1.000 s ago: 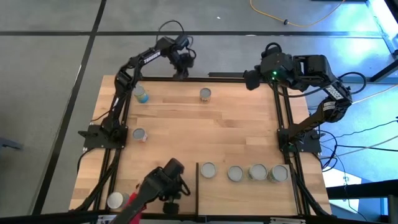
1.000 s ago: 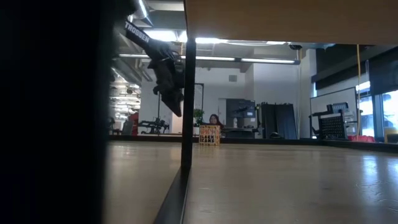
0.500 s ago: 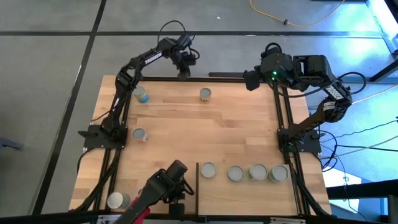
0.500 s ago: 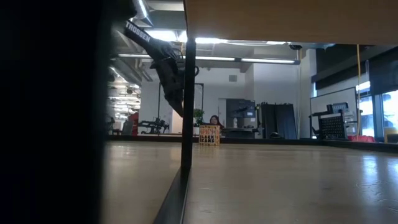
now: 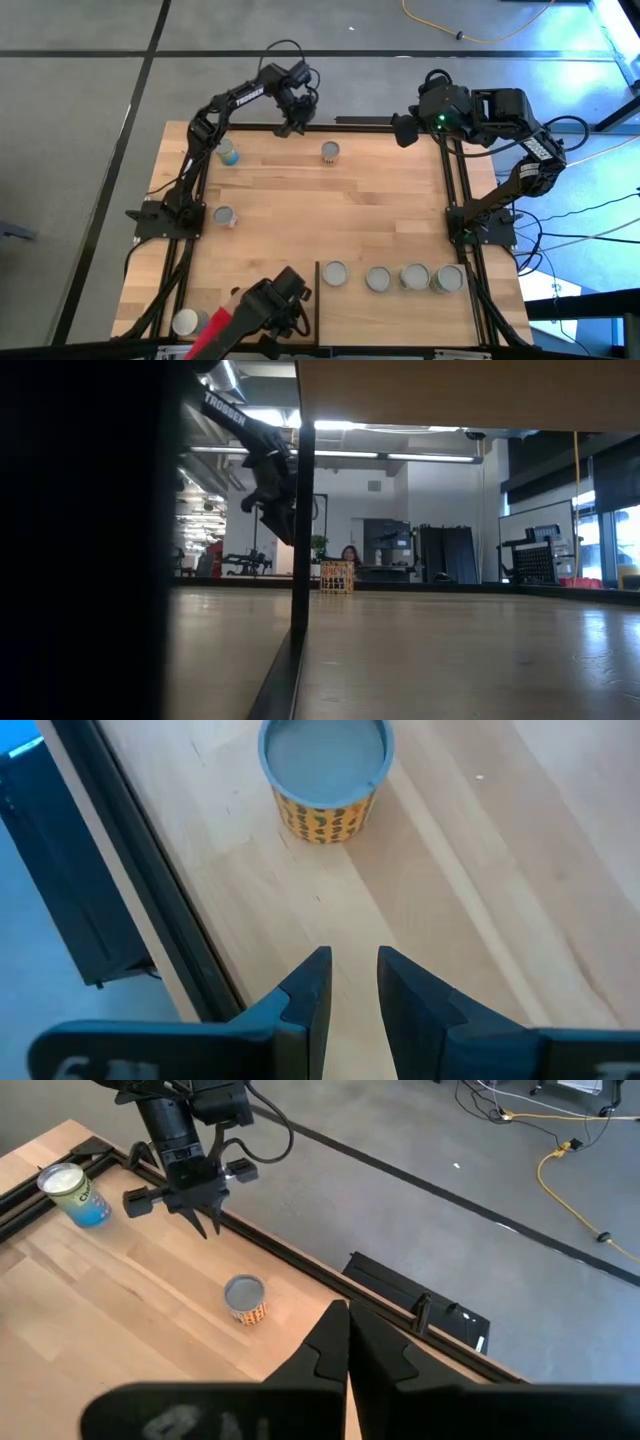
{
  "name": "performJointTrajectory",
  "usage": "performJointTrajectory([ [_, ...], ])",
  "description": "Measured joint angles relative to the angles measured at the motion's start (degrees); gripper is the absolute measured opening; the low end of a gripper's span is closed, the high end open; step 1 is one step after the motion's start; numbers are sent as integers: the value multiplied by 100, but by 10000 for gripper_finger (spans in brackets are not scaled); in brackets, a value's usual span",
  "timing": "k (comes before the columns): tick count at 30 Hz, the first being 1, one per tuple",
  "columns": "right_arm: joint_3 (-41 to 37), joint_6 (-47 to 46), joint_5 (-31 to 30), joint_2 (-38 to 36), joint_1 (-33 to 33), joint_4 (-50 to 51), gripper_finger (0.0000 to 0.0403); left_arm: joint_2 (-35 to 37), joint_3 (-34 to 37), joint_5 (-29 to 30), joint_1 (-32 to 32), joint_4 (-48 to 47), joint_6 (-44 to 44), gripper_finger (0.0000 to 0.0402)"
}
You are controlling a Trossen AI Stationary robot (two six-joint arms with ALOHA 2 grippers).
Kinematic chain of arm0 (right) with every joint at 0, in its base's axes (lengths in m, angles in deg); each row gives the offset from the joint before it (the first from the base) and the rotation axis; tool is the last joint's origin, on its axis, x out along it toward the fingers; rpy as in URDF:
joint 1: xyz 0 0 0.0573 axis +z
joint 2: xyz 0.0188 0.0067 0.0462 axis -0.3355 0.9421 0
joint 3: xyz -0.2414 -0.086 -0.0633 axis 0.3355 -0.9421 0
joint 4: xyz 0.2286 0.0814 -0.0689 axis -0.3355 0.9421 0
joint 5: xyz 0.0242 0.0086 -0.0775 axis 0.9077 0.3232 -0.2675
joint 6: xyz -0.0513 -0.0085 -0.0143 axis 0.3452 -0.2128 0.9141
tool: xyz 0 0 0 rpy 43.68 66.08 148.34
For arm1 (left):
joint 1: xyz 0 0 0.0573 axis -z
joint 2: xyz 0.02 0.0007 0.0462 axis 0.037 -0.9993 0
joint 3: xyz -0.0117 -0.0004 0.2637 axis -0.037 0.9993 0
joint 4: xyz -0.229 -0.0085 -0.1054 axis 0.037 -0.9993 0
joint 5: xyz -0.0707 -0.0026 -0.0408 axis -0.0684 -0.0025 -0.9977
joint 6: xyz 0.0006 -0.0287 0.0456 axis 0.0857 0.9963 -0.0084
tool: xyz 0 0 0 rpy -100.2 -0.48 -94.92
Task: Pick and place cans onto a shelf
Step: Put the yellow canned black beans on the shelf
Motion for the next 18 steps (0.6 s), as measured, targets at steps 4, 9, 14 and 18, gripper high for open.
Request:
performJointTrajectory([
  [4, 0, 43, -2, 0, -2, 0, 5, 0, 0, 161, 21, 19, 49, 78],
  [9, 0, 151, -4, 12, -2, 0, 5, 0, 0, 560, 39, 114, 605, 78],
  [14, -4, 170, -4, 17, 0, 0, 5, 0, 0, 959, 53, 105, 646, 64],
  [18, -4, 167, -6, 17, 0, 0, 5, 0, 0, 1176, 51, 101, 844, 18],
])
